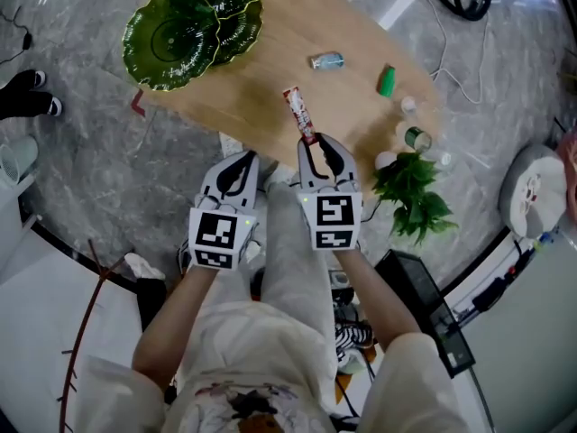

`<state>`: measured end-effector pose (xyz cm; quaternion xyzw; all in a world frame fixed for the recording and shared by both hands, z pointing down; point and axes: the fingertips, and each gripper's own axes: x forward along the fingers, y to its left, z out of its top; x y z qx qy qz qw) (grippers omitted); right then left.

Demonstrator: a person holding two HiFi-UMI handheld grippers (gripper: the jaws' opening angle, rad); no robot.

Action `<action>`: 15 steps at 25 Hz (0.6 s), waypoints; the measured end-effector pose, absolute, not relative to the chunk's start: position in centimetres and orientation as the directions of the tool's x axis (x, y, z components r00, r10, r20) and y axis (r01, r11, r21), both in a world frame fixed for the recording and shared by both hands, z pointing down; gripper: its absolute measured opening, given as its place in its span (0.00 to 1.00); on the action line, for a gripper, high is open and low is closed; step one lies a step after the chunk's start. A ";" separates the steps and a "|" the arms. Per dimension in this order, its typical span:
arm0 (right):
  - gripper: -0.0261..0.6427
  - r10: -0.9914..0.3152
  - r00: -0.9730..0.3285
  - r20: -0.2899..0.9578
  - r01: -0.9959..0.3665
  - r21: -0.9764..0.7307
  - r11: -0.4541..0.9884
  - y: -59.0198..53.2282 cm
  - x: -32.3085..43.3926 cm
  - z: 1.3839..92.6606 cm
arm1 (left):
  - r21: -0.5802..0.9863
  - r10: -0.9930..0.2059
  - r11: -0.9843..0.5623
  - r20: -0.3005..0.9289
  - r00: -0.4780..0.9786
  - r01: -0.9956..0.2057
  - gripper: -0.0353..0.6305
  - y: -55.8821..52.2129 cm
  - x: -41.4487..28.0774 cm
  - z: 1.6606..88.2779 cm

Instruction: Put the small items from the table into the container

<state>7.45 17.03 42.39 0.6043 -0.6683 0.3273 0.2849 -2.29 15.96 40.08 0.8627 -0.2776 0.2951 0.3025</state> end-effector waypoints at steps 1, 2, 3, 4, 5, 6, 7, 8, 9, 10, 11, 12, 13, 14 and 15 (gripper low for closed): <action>0.20 -0.624 -0.108 0.774 -0.994 -0.093 0.057 16.9 7.4 42.1 | 0.357 -0.303 -0.663 0.676 0.672 -0.658 0.06 15.9 -2.4 39.9; 0.20 -0.627 -0.109 0.771 -0.994 -0.092 0.060 16.8 7.3 41.8 | 0.356 -0.305 -0.663 0.675 0.672 -0.659 0.06 15.8 -2.6 39.7; 0.20 -0.629 -0.110 0.770 -0.994 -0.091 0.063 16.7 7.1 41.5 | 0.355 -0.308 -0.662 0.674 0.671 -0.660 0.06 15.8 -2.7 39.5; 0.20 -0.630 -0.112 0.768 -0.994 -0.090 0.067 16.6 7.0 41.2 | 0.353 -0.310 -0.661 0.674 0.670 -0.662 0.06 15.7 -2.9 39.2; 0.20 -0.632 -0.115 0.766 -0.993 -0.089 0.072 16.5 6.9 40.9 | 0.352 -0.314 -0.661 0.674 0.669 -0.663 0.06 15.7 -3.0 39.0; 0.20 -0.634 -0.118 0.764 -0.993 -0.087 0.079 16.4 6.7 40.6 | 0.350 -0.317 -0.660 0.673 0.668 -0.665 0.06 15.6 -3.1 38.7; 0.20 -0.637 -0.121 0.761 -0.993 -0.085 0.086 16.2 6.6 40.2 | 0.348 -0.321 -0.659 0.671 0.668 -0.667 0.06 15.5 -3.3 38.5; 0.20 -0.640 -0.124 0.759 -0.992 -0.083 0.093 16.1 6.5 39.9 | 0.346 -0.326 -0.658 0.670 0.667 -0.668 0.06 15.3 -3.4 38.2; 0.20 -0.642 -0.127 0.756 -0.992 -0.082 0.099 15.9 6.4 39.6 | 0.345 -0.330 -0.657 0.668 0.667 -0.670 0.06 15.2 -3.5 38.0; 0.20 -0.644 -0.130 0.754 -0.991 -0.083 0.103 15.7 6.2 39.3 | 0.343 -0.334 -0.656 0.667 0.666 -0.672 0.06 15.1 -3.7 37.7; 0.20 -0.646 -0.132 0.752 -0.991 -0.084 0.106 15.6 6.1 39.1 | 0.341 -0.338 -0.654 0.666 0.665 -0.675 0.06 14.9 -3.9 37.5; 0.20 -0.648 -0.134 0.750 -0.991 -0.084 0.108 15.4 5.9 38.8 | 0.340 -0.343 -0.652 0.665 0.663 -0.678 0.06 14.7 -4.0 37.3; 0.20 -0.650 -0.136 0.748 -0.990 -0.083 0.112 15.2 5.8 38.6 | 0.339 -0.348 -0.649 0.664 0.662 -0.681 0.06 14.6 -4.2 37.1; 0.20 -0.652 -0.139 0.746 -0.990 -0.083 0.116 15.0 5.6 38.3 | 0.340 -0.354 -0.645 0.661 0.661 -0.685 0.06 14.4 -4.3 36.8; 0.20 -0.653 -0.143 0.744 -0.989 -0.082 0.123 14.8 5.4 38.0 | 0.341 -0.360 -0.640 0.658 0.661 -0.688 0.06 14.3 -4.5 36.5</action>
